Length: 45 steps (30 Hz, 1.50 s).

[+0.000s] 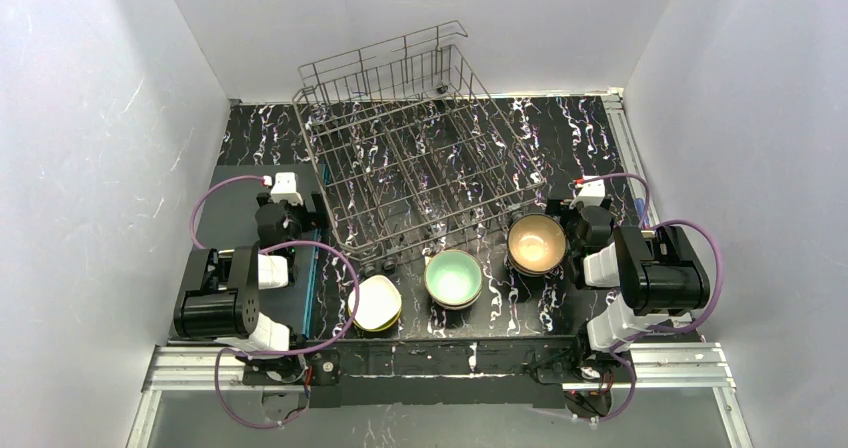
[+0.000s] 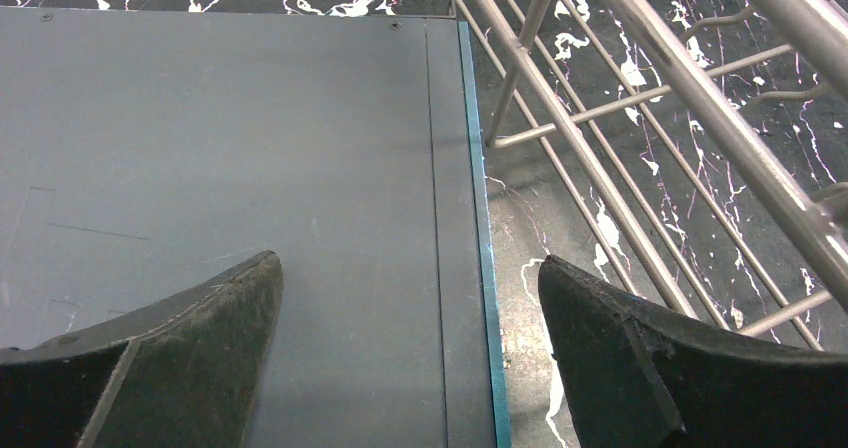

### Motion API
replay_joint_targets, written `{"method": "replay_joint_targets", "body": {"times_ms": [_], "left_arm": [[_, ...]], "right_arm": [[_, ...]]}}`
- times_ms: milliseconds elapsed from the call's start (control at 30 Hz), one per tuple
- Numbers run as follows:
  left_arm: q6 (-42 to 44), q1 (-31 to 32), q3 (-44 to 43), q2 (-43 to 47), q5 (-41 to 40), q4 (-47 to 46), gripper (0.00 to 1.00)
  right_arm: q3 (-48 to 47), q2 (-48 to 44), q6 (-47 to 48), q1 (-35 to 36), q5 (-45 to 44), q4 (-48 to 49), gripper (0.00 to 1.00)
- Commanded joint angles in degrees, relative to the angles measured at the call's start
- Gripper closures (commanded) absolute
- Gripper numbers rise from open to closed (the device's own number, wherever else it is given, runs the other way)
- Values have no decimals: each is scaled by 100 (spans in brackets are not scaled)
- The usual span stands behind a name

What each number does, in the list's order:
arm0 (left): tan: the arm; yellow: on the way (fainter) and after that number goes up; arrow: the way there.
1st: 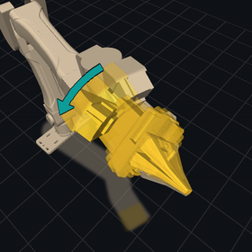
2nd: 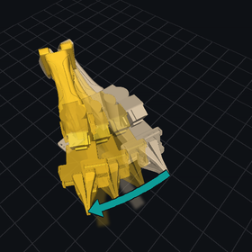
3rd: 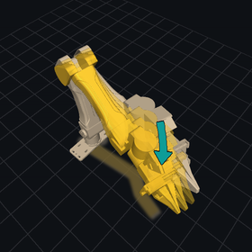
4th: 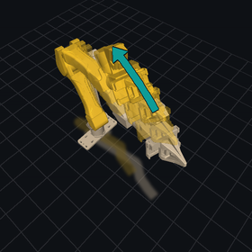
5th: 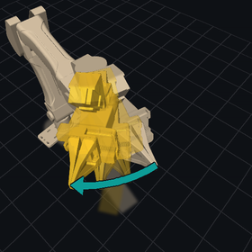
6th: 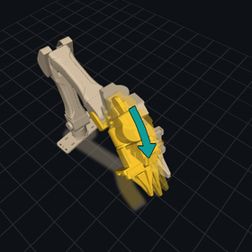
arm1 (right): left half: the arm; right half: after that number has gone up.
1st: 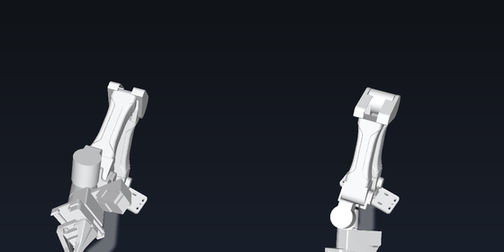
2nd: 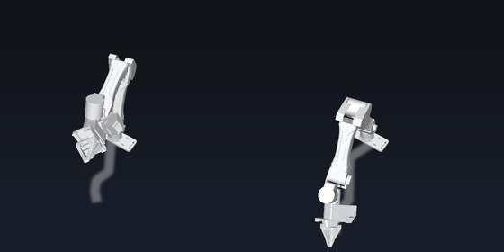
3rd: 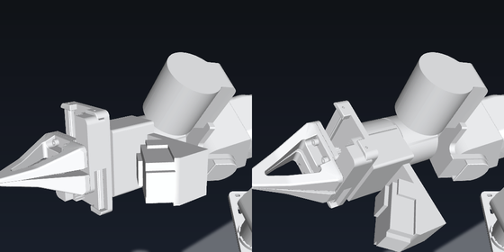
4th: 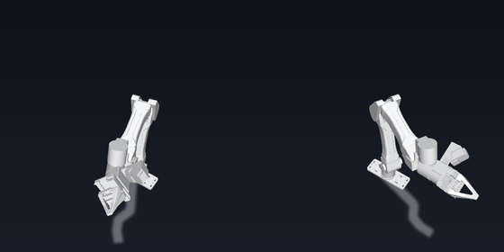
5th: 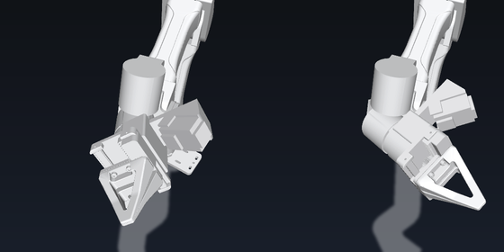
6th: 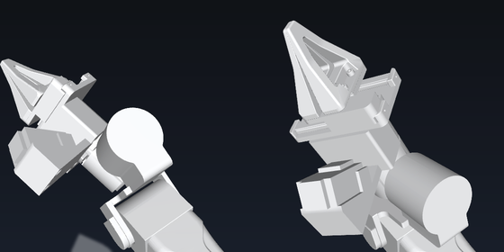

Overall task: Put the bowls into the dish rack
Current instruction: Adjust the dish rack at the center of the board.

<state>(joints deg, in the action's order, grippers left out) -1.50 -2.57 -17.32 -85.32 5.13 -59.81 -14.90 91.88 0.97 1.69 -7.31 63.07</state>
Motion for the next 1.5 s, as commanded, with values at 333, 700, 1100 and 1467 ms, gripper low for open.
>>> {"method": "replay_joint_targets", "body": {"times_ms": [333,700,1100,1467], "left_arm": [[-302,8,-488,1024,-752,1803,2],[-3543,6,-3007,2268,-2380,8313,2],[-3398,-33,-3714,2347,-916,9083,2],[-3569,-33,-3472,3336,-597,8908,2]], "right_arm": [[-982,-594,219,42,407,-1682,1],[-2081,-1648,-2142,-42,-469,-4447,1],[-3242,-1660,-2804,-114,1358,-6049,1],[-3642,-1336,-3069,-117,2648,-5541,1]]}}
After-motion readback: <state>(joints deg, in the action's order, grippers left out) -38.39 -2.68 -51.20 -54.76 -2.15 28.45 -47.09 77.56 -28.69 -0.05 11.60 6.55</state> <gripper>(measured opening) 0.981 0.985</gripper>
